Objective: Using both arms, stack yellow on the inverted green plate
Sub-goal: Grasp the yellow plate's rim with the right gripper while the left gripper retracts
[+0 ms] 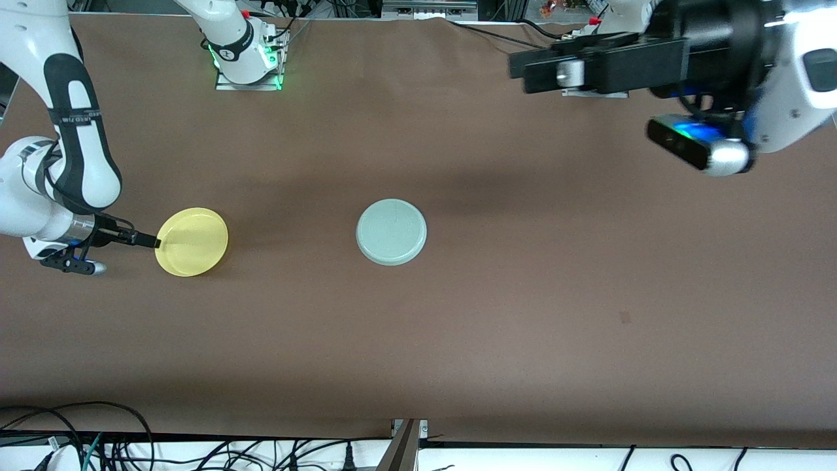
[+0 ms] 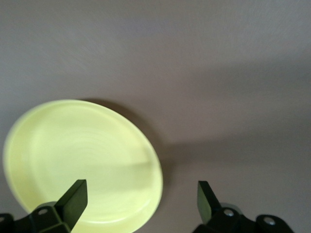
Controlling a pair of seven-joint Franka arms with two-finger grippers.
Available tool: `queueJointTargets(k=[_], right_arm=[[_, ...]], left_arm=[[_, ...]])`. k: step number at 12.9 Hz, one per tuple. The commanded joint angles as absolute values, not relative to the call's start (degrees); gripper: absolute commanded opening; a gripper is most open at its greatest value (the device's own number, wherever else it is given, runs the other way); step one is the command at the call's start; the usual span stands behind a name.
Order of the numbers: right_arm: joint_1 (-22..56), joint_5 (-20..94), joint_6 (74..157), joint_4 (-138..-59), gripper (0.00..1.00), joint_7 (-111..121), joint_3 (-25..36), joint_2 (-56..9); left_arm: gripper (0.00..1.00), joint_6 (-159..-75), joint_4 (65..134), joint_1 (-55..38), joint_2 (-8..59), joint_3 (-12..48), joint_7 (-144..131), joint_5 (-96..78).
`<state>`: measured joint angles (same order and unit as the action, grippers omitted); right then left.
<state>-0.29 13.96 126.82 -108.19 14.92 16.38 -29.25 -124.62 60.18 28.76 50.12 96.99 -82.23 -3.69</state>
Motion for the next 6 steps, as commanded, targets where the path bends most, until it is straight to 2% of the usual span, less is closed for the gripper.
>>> queueJointTargets(k=[1, 2, 3, 4, 5, 6], right_arm=[[-1.0, 15.7, 129.1, -108.2, 0.99, 19.1, 16.1, -31.9], [-1.1, 15.8, 129.3, -108.2, 0.92, 19.0, 16.0, -32.5], [-1.0, 16.9, 129.1, -108.2, 0.78, 19.0, 16.0, -32.9], [-0.9, 17.4, 128.9, -108.1, 0.59, 19.1, 15.9, -33.5], [-1.0, 17.4, 129.1, -107.9, 0.51, 19.4, 15.9, -33.9], [-1.1, 17.4, 129.4, -107.7, 0.49, 19.5, 15.9, -34.5]], left_arm=[[1.00, -116.2, 62.0, 34.6, 49.8, 99.5, -81.6, -5.3], [1.00, -112.5, 62.0, 36.7, 49.8, 101.2, -81.6, -4.7], [1.00, -108.1, 62.1, 38.7, 49.7, 102.1, -81.7, -4.3], [1.00, -103.2, 62.2, 40.4, 49.6, 102.1, -81.6, -4.3], [1.00, -99.6, 62.2, 41.7, 49.2, 102.1, -81.3, -4.3], [1.00, -97.8, 62.3, 42.2, 49.1, 102.1, -80.5, -4.1]])
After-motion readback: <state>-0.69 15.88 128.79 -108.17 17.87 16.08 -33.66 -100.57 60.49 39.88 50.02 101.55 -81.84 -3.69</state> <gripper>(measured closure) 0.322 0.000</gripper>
